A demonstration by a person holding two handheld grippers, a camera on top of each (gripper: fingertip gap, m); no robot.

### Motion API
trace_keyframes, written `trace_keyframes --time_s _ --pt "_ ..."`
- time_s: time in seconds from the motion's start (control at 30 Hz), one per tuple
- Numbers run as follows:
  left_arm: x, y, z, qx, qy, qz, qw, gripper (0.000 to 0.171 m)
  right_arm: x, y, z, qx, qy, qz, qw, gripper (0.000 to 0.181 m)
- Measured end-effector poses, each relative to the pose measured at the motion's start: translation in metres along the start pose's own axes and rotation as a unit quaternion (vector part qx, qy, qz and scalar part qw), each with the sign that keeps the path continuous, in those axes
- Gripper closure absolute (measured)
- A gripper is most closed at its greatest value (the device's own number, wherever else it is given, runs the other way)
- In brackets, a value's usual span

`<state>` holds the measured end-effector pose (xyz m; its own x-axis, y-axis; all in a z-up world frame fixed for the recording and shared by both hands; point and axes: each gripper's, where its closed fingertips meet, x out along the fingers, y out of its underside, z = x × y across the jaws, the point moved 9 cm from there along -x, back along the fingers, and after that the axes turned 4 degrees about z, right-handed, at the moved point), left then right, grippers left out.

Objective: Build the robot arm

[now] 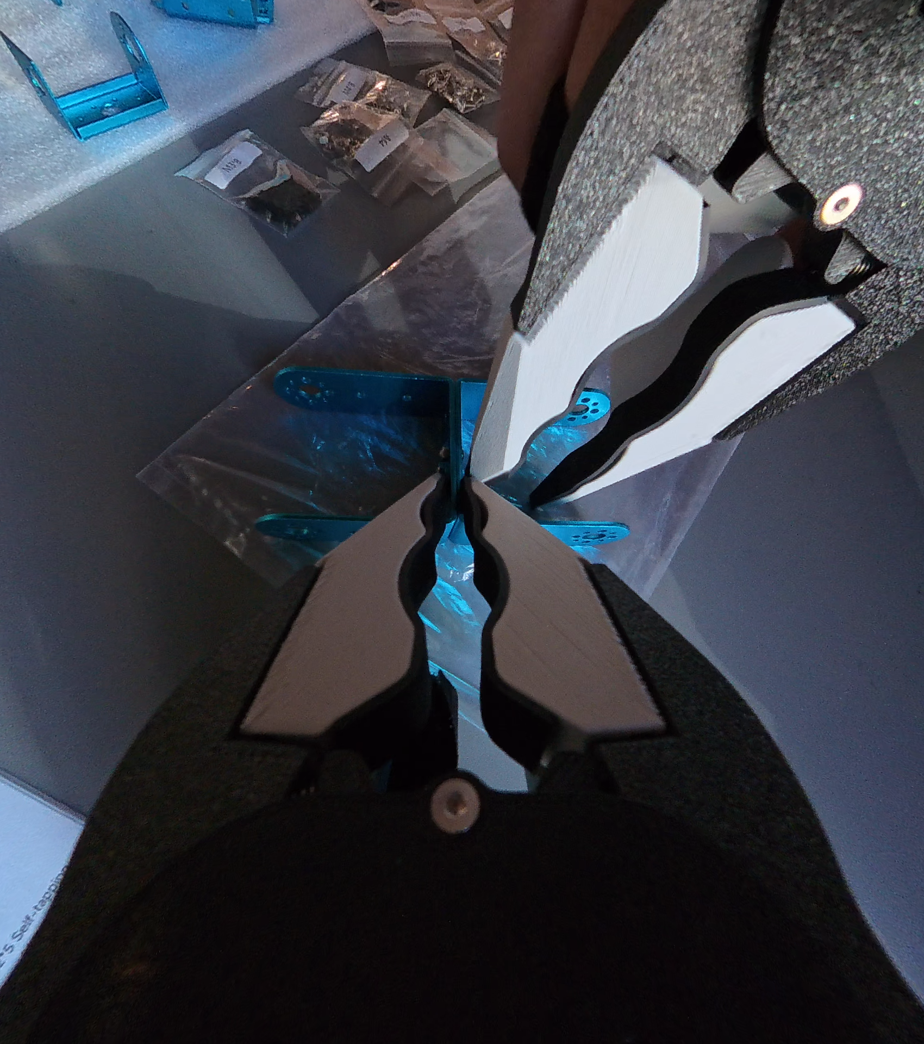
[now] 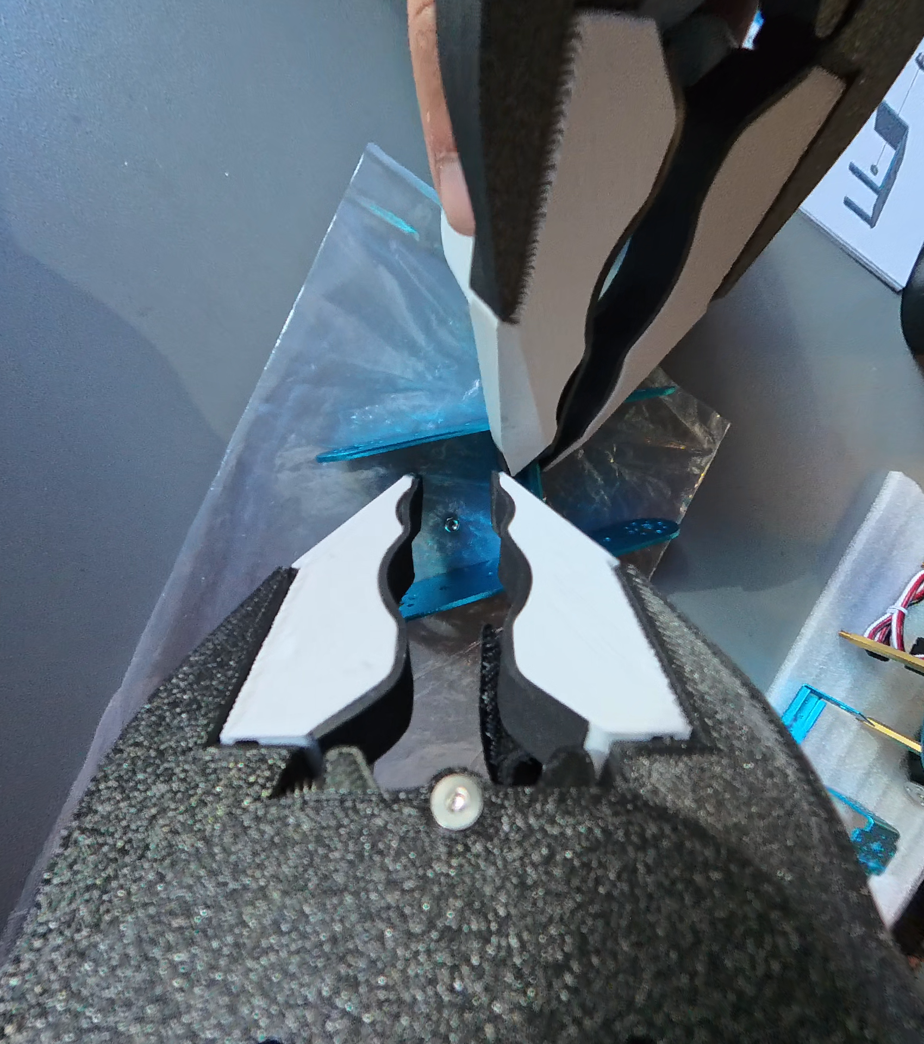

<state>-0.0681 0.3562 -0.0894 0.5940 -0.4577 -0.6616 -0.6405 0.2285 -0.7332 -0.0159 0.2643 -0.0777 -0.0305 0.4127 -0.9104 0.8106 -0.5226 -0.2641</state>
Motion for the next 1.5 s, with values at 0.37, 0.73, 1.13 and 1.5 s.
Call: trace_keyframes --time_s 0.37,0.73,1.13,1.5 --pt "-0.011 -0.006 -0.006 0.031 -0.010 -0.040 0.999 0.151 -0.039 0.038 0.002 0.138 -0.027 -0.108 0.984 0.130" --pt "-0.012 -0.013 -0.020 0.045 -0.089 -0.009 0.995 0.149 -0.022 0.048 0.028 0.270 0.005 -0.122 0.955 0.124" --pt "-0.037 0.004 -0.008 -0.011 -0.118 -0.010 0.993 0.142 -0.050 0.083 0.042 0.267 -0.056 -0.234 0.933 0.124" --pt "-0.023 -0.002 0.039 -0.030 0.001 -0.048 0.998 0.135 -0.021 0.062 0.047 0.339 -0.028 -0.139 0.930 0.147"
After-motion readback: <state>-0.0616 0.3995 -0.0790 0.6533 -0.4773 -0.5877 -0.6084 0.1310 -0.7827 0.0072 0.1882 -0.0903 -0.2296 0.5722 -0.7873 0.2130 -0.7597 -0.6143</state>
